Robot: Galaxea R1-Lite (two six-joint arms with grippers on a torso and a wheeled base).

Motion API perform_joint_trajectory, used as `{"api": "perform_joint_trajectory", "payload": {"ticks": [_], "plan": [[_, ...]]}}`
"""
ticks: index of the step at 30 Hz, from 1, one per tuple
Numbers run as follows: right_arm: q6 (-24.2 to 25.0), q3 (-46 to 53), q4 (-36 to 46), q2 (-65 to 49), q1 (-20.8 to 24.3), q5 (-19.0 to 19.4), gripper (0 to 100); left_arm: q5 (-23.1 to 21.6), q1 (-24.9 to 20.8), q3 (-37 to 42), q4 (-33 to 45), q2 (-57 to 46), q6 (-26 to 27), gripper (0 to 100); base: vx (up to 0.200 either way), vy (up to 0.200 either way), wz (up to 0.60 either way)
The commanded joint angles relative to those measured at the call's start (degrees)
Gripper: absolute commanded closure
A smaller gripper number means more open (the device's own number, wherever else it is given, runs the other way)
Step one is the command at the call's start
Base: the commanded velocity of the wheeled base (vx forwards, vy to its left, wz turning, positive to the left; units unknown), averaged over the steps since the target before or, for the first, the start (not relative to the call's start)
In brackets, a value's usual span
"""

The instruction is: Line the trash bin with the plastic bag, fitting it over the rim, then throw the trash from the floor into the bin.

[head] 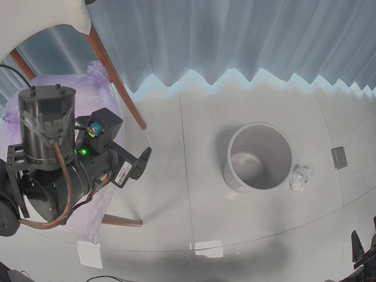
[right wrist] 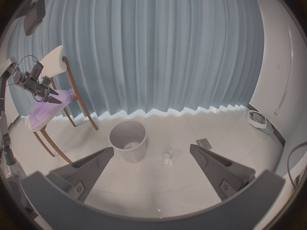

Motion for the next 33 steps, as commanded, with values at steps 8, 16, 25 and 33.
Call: {"api": "perform_joint_trajectory", "payload": {"ticks": [8, 16, 25, 33], "plan": [[0.0, 1.0, 0.0, -0.9, -0.1, 0.0, 0, 4.7, 0.3, -1.1, -0.5, 5.2, 3.1, 0, 0.0, 0.0, 0.0], [0.0, 1.0, 0.0, -0.9, 0.0, 0.0, 0, 11.2, 0.4, -0.8, -0.5, 8.6, 3.2, 0, 0.0, 0.0, 0.0], [0.0, 1.0, 0.0, -0.9, 0.0, 0.0, 0, 11.3, 1.4, -1.0, -0.5, 9.9, 5.3, 0, 0.0, 0.0, 0.0], [-0.1, 1.0, 0.0, -0.9, 0.0, 0.0, 0, 11.1, 7.4, -1.1, -0.5, 10.0, 5.6, 0, 0.0, 0.0, 0.0]]}}
